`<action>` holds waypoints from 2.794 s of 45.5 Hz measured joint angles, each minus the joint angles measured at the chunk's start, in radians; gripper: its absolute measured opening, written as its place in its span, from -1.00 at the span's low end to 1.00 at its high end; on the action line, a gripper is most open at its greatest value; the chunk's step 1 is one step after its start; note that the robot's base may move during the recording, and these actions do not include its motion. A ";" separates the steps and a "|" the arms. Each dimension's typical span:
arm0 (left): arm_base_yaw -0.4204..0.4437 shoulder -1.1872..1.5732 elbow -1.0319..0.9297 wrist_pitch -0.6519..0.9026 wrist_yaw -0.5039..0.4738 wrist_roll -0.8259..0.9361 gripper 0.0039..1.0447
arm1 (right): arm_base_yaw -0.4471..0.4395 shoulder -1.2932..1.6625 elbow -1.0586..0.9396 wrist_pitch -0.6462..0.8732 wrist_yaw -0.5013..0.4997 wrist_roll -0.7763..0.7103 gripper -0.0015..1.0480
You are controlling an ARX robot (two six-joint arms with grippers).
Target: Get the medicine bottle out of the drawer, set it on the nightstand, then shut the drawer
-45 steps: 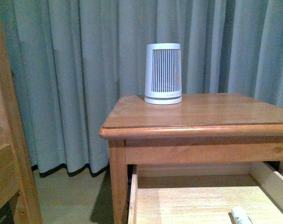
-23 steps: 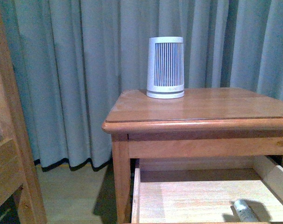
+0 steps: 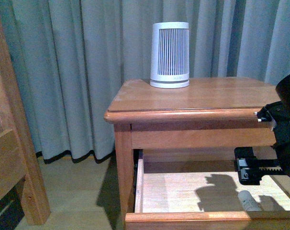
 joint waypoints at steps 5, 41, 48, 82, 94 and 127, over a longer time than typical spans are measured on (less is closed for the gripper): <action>0.000 0.000 0.000 0.000 0.000 0.000 0.88 | 0.000 0.073 0.044 -0.029 -0.004 0.003 0.87; 0.000 0.000 0.000 0.000 0.000 0.000 0.88 | 0.057 0.319 0.200 -0.069 -0.003 0.017 0.74; 0.000 0.000 0.000 0.000 0.000 0.000 0.88 | 0.060 0.339 0.220 -0.098 -0.016 0.028 0.36; 0.000 0.000 0.000 0.000 0.000 0.000 0.88 | 0.157 -0.039 0.034 -0.045 0.003 0.029 -0.42; 0.000 0.000 0.000 0.000 0.000 0.000 0.88 | 0.220 -0.438 -0.068 -0.149 -0.043 0.041 -0.42; 0.000 0.000 0.000 0.000 0.000 0.000 0.88 | -0.083 0.192 0.790 -0.373 -0.042 -0.033 -0.42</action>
